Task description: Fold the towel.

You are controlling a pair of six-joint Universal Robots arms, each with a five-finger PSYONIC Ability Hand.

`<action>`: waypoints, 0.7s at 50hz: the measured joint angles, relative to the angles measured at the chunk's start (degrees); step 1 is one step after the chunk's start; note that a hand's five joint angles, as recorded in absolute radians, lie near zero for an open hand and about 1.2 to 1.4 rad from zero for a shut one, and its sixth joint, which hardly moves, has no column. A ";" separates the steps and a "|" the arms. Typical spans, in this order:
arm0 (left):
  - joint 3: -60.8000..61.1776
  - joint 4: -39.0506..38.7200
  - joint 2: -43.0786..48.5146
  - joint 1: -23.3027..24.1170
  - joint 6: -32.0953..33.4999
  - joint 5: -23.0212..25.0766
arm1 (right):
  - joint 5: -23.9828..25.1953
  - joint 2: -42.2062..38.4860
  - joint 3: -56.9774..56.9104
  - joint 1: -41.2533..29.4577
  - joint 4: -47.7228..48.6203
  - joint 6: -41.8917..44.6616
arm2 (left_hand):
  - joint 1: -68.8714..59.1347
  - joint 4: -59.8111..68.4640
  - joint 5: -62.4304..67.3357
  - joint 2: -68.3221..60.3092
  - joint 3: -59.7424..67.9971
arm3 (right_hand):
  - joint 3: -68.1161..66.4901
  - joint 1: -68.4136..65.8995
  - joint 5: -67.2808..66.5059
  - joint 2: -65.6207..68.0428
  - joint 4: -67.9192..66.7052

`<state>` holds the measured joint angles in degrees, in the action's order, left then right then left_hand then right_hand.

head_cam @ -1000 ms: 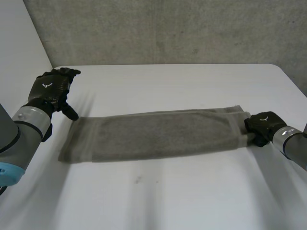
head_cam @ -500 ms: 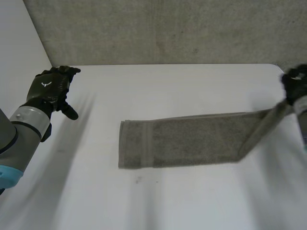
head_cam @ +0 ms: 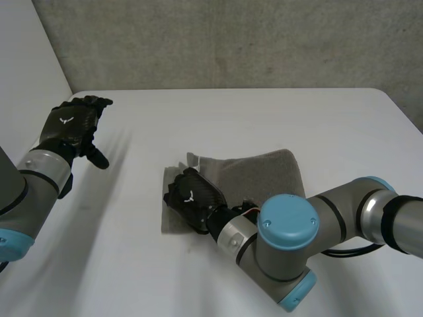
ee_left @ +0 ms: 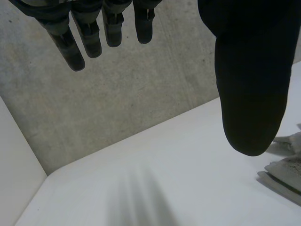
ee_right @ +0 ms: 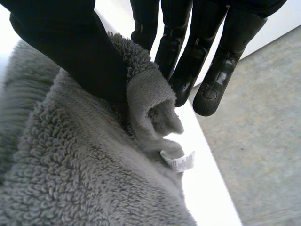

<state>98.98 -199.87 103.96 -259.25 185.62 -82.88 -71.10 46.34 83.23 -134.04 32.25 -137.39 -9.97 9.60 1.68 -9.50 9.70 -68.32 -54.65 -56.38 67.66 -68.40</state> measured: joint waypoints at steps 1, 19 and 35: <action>0.02 0.00 0.04 0.03 0.01 0.00 | -0.07 -0.16 -0.21 -0.09 -0.11 -1.07 | 0.00 0.00 0.00 0.00 0.00 | 0.00 0.00 0.00 0.00 0.00; 0.08 -0.36 0.81 2.16 0.09 -0.08 | 7.57 -0.34 -6.06 0.22 -12.26 -18.71 | 0.00 0.00 0.00 0.00 0.00 | 9.66 8.81 8.56 -9.51 9.65; -2.07 -0.20 2.38 10.03 0.09 -0.42 | -4.00 12.13 -1.11 9.33 -17.19 -20.06 | 0.00 0.00 0.00 0.00 0.00 | 56.10 42.82 51.91 -54.63 55.08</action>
<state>96.92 -200.06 106.34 -249.23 185.71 -83.31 -75.10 58.47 82.12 -124.72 15.06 -157.44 -9.97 9.60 1.68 -9.50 9.70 -12.22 -11.83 -4.47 13.03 -13.32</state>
